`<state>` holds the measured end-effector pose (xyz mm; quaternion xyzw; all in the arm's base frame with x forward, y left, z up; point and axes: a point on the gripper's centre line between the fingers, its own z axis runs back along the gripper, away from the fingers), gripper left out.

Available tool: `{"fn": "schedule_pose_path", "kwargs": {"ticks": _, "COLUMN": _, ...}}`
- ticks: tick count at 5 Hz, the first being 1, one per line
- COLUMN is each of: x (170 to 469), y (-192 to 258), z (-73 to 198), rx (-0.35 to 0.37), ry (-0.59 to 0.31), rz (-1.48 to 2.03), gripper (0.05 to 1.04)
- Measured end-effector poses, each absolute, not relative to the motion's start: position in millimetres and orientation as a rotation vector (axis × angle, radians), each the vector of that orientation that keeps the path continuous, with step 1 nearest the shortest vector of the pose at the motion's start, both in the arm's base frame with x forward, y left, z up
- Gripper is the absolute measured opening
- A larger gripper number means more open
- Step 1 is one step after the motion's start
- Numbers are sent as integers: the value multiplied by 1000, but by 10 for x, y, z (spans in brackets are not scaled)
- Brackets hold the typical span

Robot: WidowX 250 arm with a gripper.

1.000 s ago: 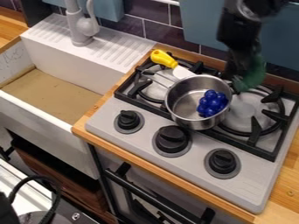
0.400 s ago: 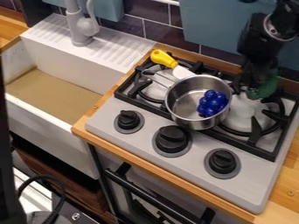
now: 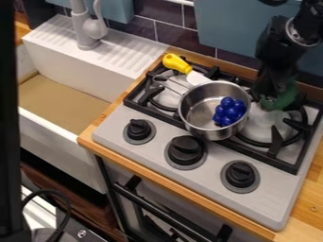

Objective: Moved out broccoli from the silver pot to upper right burner

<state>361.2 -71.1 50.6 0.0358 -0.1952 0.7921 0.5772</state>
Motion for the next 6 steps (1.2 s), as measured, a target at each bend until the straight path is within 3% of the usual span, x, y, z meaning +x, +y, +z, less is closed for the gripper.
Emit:
{"fn": "schedule_pose_path", "kwargs": {"ticks": 1, "x": 3593, "y": -714, "z": 515, "rx": 113, "ry": -445, "rz": 1854, "gripper": 354}}
{"fn": "schedule_pose_path", "kwargs": {"ticks": 3, "x": 3589, "y": -718, "z": 502, "rx": 178, "ry": -433, "rz": 1848, "gripper": 925}}
{"fn": "schedule_pose_path", "kwargs": {"ticks": 4, "x": 3575, "y": -714, "z": 505, "rx": 185, "ry": -410, "rz": 1846, "gripper": 999}}
{"fn": "schedule_pose_path", "kwargs": {"ticks": 5, "x": 3582, "y": -658, "z": 517, "rx": 192, "ry": -374, "rz": 1849, "gripper": 999}}
{"fn": "schedule_pose_path", "kwargs": {"ticks": 6, "x": 3585, "y": -605, "z": 687, "rx": 153, "ry": -321, "rz": 1823, "gripper": 999}}
